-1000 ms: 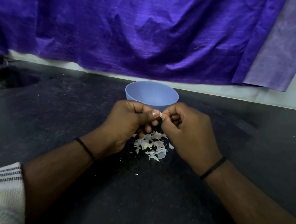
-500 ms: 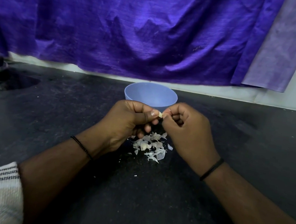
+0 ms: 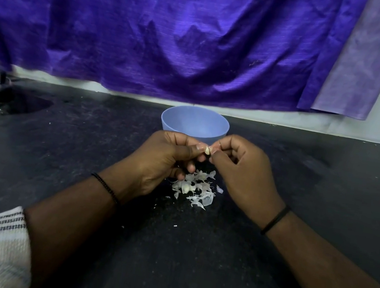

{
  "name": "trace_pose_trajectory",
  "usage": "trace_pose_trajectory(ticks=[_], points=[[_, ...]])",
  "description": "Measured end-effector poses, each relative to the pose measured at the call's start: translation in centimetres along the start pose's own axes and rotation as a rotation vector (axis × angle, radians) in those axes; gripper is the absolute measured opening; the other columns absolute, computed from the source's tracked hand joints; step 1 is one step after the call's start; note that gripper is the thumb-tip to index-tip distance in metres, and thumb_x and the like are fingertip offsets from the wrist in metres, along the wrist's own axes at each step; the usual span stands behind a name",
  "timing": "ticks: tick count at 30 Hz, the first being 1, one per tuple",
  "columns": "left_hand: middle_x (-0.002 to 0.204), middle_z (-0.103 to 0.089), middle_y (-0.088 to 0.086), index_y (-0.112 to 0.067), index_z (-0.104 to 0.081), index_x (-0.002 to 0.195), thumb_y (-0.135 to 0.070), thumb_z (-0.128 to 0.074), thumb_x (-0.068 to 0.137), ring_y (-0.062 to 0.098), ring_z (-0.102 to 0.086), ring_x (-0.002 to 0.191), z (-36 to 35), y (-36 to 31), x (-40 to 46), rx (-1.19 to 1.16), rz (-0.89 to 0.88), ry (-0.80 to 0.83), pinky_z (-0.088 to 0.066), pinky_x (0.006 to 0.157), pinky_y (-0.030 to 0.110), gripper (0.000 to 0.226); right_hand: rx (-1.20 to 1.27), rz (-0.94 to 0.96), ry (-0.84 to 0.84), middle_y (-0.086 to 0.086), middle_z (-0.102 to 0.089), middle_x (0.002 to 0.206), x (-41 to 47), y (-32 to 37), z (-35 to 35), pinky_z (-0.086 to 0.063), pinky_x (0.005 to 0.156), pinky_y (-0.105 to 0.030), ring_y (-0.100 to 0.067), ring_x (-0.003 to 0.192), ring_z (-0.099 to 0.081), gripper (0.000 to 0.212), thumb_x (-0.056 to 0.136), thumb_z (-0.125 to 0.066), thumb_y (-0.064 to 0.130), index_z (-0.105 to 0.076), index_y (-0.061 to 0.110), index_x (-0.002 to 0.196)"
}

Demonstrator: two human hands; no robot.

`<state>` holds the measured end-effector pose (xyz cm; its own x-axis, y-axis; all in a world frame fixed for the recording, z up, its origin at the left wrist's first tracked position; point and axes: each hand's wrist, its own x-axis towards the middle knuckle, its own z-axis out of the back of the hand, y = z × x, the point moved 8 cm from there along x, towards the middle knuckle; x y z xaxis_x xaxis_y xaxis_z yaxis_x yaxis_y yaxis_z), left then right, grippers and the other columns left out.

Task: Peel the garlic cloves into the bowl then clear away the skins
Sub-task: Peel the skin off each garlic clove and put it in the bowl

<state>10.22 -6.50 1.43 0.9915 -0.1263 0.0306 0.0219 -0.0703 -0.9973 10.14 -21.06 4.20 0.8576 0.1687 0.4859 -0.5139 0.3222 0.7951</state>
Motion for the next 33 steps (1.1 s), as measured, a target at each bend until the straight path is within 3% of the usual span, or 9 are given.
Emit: trace_pose_trajectory(ticks=[9,15,21,24,28,33], points=[[0.069,-0.069,0.009,-0.002,-0.073,0.080,-0.006,-0.070,0.085,0.012,-0.055,0.051,0.7,-0.9,-0.2,0.092,-0.112,-0.130,-0.040,0.041,0.021,0.007,-0.074,0.050,-0.022,0.013,-0.071,0.069,0.0,0.8,0.5,-0.049,0.062,-0.011,0.001,0.065,-0.065,0.006,0.086,-0.073,0.012,-0.076,0.016,0.081],[0.060,-0.069,0.005,-0.001,-0.073,0.078,-0.003,-0.072,0.082,0.012,-0.056,0.050,0.6,-1.3,-0.4,0.162,-0.168,-0.140,-0.041,0.044,0.022,0.005,-0.244,0.147,-0.047,0.010,-0.069,0.065,-0.2,1.7,0.5,-0.055,0.059,-0.027,-0.004,0.062,-0.064,0.007,0.079,-0.074,0.013,-0.073,0.018,0.074],[0.059,-0.068,0.007,0.002,-0.072,0.077,-0.001,-0.072,0.082,0.011,-0.058,0.049,0.4,-1.1,-0.6,0.169,-0.198,-0.144,-0.043,0.044,0.021,0.006,-0.286,0.184,-0.059,0.009,-0.066,0.062,-0.6,2.0,0.3,-0.053,0.056,-0.031,-0.007,0.059,-0.061,0.008,0.077,-0.074,0.015,-0.071,0.018,0.070],[0.058,-0.067,0.009,0.006,-0.071,0.078,-0.002,-0.071,0.083,0.012,-0.057,0.049,0.3,-1.2,-0.5,0.170,-0.213,-0.137,-0.044,0.044,0.021,0.010,-0.256,0.167,-0.076,0.010,-0.064,0.061,-0.4,2.0,0.4,-0.051,0.054,-0.025,-0.003,0.057,-0.058,0.007,0.075,-0.072,0.021,-0.069,0.018,0.069],[0.056,-0.065,0.006,0.006,-0.071,0.082,-0.004,-0.070,0.086,0.013,-0.057,0.050,0.1,-1.5,-0.4,0.163,-0.211,-0.097,-0.044,0.044,0.021,0.011,-0.201,0.116,-0.089,0.011,-0.063,0.059,-0.2,1.5,0.6,-0.044,0.053,-0.013,0.000,0.056,-0.056,0.008,0.075,-0.074,0.013,-0.068,0.016,0.069],[0.061,-0.067,0.003,0.004,-0.072,0.090,-0.003,-0.067,0.087,0.011,-0.058,0.053,-0.4,-1.6,-0.4,0.145,-0.202,-0.051,-0.045,0.044,0.021,0.009,-0.071,0.049,-0.077,0.004,-0.065,0.062,0.0,0.7,0.6,-0.043,0.053,-0.012,0.000,0.055,-0.054,0.007,0.076,-0.072,0.015,-0.068,0.011,0.072]])
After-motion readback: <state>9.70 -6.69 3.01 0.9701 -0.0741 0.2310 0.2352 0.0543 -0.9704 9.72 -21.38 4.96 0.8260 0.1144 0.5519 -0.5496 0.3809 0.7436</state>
